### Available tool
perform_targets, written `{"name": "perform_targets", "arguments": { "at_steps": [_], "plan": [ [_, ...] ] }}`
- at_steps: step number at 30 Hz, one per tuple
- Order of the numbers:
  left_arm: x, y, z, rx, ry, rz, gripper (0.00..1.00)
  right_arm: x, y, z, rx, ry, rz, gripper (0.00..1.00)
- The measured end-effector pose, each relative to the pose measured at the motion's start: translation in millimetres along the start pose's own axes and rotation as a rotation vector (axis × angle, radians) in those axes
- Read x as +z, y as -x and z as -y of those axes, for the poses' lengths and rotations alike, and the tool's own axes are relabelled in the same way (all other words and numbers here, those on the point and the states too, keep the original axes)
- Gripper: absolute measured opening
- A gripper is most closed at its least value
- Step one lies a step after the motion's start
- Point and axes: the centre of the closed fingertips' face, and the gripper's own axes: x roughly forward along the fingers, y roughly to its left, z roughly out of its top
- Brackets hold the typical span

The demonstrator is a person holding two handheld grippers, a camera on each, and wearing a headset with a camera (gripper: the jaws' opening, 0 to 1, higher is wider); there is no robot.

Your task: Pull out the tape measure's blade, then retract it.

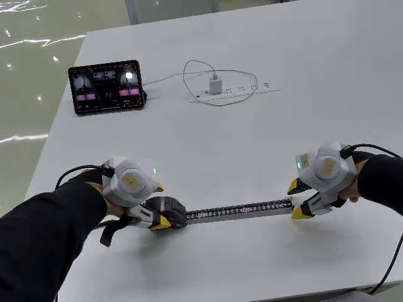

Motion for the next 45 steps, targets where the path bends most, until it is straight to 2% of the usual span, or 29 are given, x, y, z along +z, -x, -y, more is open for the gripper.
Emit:
{"name": "perform_targets", "arguments": {
  "at_steps": [2, 5, 12, 21, 24, 29, 33, 35, 38, 41, 43, 45],
  "plan": [
    [0.5, 0.5, 2.5, -0.014, 0.012, 0.008, 0.51, 0.7, 1.3, 1.4, -0.003, -0.017, 0.010, 0.33],
    [-2.0, 1.2, 3.6, -0.015, 0.020, -0.002, 0.56, 3.8, 4.6, -1.1, -0.003, -0.025, 0.017, 0.36],
    [-4.2, 2.5, 5.4, -0.021, 0.033, 0.000, 0.63, 0.5, 7.9, -4.2, -0.001, -0.021, 0.002, 0.42],
    [-6.0, 2.7, 11.4, -0.039, 0.015, -0.013, 0.72, -5.2, 11.4, -11.2, 0.019, -0.006, -0.020, 0.49],
    [-3.0, 3.7, 17.1, -0.063, 0.019, 0.001, 0.79, -1.6, 12.6, -13.8, 0.022, -0.002, -0.012, 0.54],
    [-2.1, 5.2, 17.4, -0.064, 0.050, 0.011, 0.87, 4.1, 13.5, -16.1, 0.016, 0.000, 0.003, 0.64],
    [-2.2, 5.6, 19.9, -0.070, 0.057, 0.014, 0.89, 7.8, 13.5, -18.6, 0.023, -0.011, 0.016, 0.70],
    [-0.1, 5.4, 20.1, -0.068, 0.068, 0.028, 0.93, 7.7, 13.1, -18.0, 0.016, -0.018, 0.013, 0.74],
    [0.9, 5.0, 19.9, -0.063, 0.117, 0.038, 0.97, 8.8, 12.8, -17.5, 0.005, -0.054, 0.029, 0.81],
    [4.7, 5.4, 21.2, -0.056, 0.186, 0.081, 0.99, 8.1, 13.7, -13.4, -0.028, -0.109, 0.059, 0.86],
    [6.2, 6.3, 16.5, -0.018, 0.229, 0.114, 0.99, 6.5, 14.7, -9.3, -0.064, -0.163, 0.076, 0.91],
    [4.7, 7.4, 14.5, 0.007, 0.309, 0.148, 0.99, 4.9, 15.4, -7.8, -0.084, -0.217, 0.118, 0.94]
  ]
}}
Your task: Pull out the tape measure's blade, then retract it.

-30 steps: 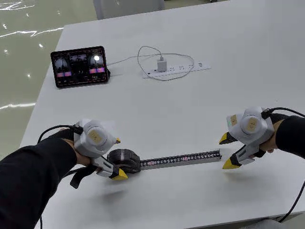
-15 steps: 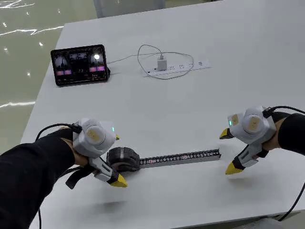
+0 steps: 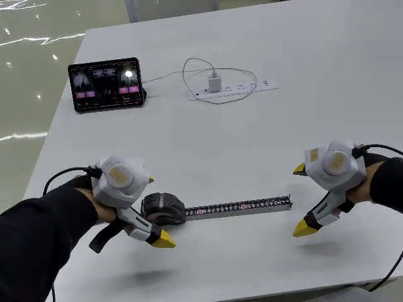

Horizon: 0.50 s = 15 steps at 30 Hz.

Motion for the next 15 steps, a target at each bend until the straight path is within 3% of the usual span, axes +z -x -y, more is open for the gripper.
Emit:
{"name": "perform_targets", "arguments": {
  "at_steps": [2, 3, 5, 13, 15],
  "plan": [
    [4.8, 1.2, 0.4, 0.002, 0.100, 0.075, 0.99, -5.9, 1.0, -0.4, -0.013, -0.024, 0.006, 0.97],
    [3.5, 2.2, -1.6, 0.012, 0.116, 0.088, 0.99, -7.9, 1.7, -0.9, -0.021, -0.026, 0.007, 0.98],
    [-2.4, 3.9, -6.7, 0.055, 0.144, 0.098, 0.99, -6.9, 4.1, -1.4, -0.051, -0.039, 0.041, 0.98],
    [-19.2, 10.1, -7.3, 0.130, 0.205, 0.128, 0.99, -11.3, 16.4, -7.5, -0.109, -0.111, 0.109, 0.99],
    [-19.1, 14.3, -9.6, 0.175, 0.222, 0.162, 0.99, -13.1, 20.7, -8.2, -0.124, -0.137, 0.126, 0.99]
  ]
}}
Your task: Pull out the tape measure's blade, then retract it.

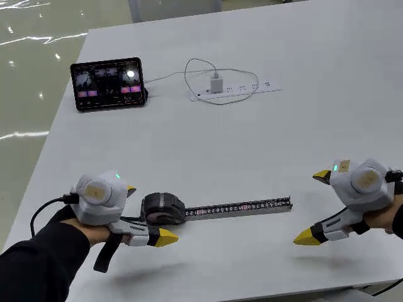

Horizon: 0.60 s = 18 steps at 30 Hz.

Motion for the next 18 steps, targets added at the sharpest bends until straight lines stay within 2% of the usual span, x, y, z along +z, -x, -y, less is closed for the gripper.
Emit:
{"name": "perform_targets", "arguments": {
  "at_steps": [3, 4, 6, 8, 11, 15, 18],
  "plan": [
    [1.0, 7.8, -9.0, 0.082, -0.019, 0.044, 0.99, -1.0, 7.1, 4.5, -0.049, -0.027, 0.026, 0.99],
    [1.5, 11.0, -8.6, 0.091, 0.003, 0.065, 0.99, -1.4, 10.1, 5.0, -0.058, -0.043, 0.038, 0.99],
    [-2.9, 15.8, -10.0, 0.102, 0.023, 0.070, 0.99, -2.3, 14.2, 6.8, -0.078, -0.057, 0.056, 0.99],
    [-5.0, 21.9, -12.5, 0.121, 0.048, 0.102, 0.99, -2.0, 19.2, 7.9, -0.101, -0.070, 0.086, 0.99],
    [-9.3, 31.2, -15.2, 0.139, 0.088, 0.140, 0.99, -5.5, 26.2, 4.7, -0.110, -0.100, 0.106, 0.99],
    [-17.6, 42.9, -18.0, 0.171, 0.099, 0.155, 0.99, -15.4, 36.6, 1.5, -0.136, -0.073, 0.107, 0.99],
    [-25.9, 48.1, -17.4, 0.186, 0.094, 0.144, 0.99, -20.8, 46.4, 1.7, -0.151, -0.101, 0.124, 0.99]
  ]
}}
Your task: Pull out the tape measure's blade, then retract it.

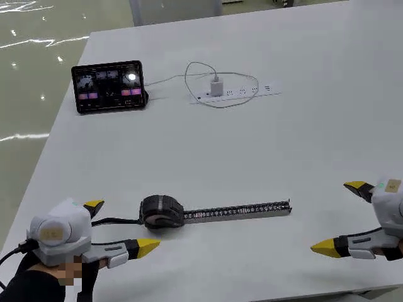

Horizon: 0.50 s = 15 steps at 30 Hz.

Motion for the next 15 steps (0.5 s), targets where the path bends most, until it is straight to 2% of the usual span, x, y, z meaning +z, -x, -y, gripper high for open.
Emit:
{"name": "perform_targets", "arguments": {
  "at_steps": [3, 8, 15],
  "plan": [
    [-6.4, 5.7, -1.2, 0.002, 0.002, -0.005, 0.99, -8.5, 10.1, 8.4, -0.041, -0.022, -0.002, 0.99],
    [-14.2, 8.6, -2.9, 0.009, 0.005, -0.016, 0.99, -17.3, 20.2, 12.3, -0.068, -0.056, 0.002, 0.99],
    [-13.0, 14.1, -4.1, 0.026, 0.010, -0.003, 0.99, -22.2, 27.9, 11.1, -0.069, -0.041, -0.015, 0.99]
  ]
}}
